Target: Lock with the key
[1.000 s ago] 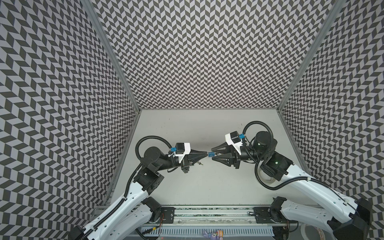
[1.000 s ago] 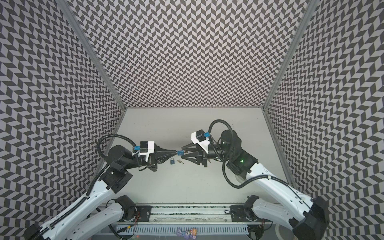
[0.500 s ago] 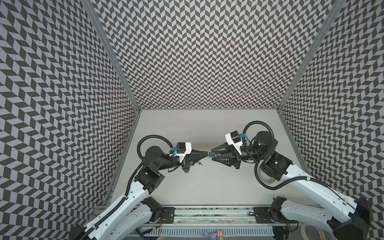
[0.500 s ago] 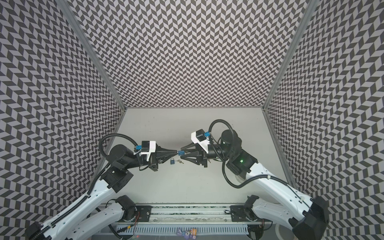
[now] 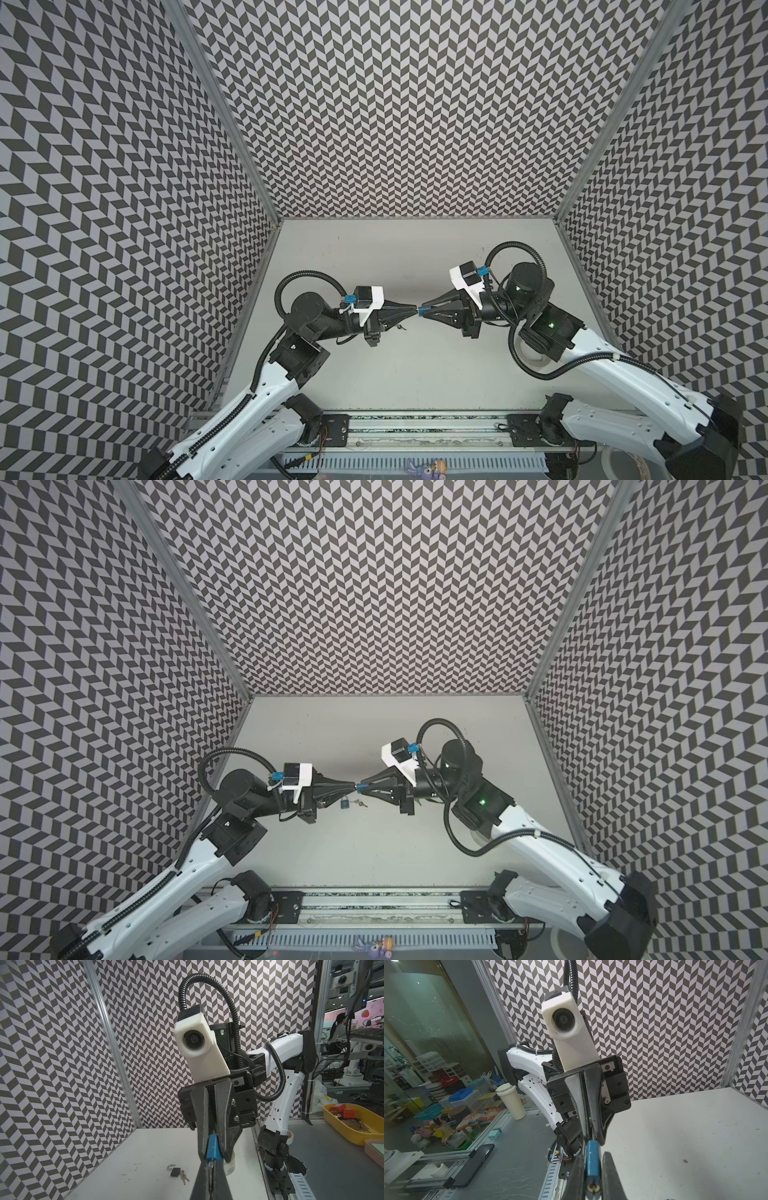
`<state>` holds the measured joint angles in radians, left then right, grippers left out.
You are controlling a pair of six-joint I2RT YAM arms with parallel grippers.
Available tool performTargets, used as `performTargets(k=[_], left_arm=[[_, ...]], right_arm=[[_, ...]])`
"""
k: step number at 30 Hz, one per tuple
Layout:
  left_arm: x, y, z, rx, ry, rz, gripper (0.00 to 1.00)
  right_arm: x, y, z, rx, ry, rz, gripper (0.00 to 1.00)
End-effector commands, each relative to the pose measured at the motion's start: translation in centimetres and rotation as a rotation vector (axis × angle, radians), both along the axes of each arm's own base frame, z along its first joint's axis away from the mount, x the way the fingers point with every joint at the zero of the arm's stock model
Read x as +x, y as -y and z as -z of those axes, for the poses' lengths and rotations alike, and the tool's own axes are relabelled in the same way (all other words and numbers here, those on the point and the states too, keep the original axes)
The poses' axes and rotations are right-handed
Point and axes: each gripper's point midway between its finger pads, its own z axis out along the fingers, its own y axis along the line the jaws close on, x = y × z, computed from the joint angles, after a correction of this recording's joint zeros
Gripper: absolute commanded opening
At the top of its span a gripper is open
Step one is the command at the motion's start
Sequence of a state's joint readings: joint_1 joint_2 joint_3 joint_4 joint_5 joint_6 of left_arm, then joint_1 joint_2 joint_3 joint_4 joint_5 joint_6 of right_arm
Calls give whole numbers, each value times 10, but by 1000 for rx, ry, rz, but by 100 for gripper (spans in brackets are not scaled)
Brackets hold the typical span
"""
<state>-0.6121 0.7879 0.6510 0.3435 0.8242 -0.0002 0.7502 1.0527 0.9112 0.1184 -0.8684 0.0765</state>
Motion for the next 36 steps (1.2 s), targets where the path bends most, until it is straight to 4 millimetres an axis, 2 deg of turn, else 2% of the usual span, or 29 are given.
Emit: performTargets(k=[1,3,5,15,26,36], left_arm=[[-2,-9,-18,-36,47,-29,34],[-5,-11,-18,-41,52,-23,42],[-9,-12,-18,-46,57,-12,45],[-16,-8,-18,-44,54,53,45],[-17,-5,-14,-35,45,74,25],[-16,-2,-11,-27,36,82,20]], right_arm=[[-10,12,-33,99,85,30,0],[-12,17,-40,117,96,44,0],[-13,20,-43,119,103,54,0],[-12,12,-31,84,74,12,0],[-13,8,-25,67,60,-15,0],[-14,6,-25,68,57,-34,0]])
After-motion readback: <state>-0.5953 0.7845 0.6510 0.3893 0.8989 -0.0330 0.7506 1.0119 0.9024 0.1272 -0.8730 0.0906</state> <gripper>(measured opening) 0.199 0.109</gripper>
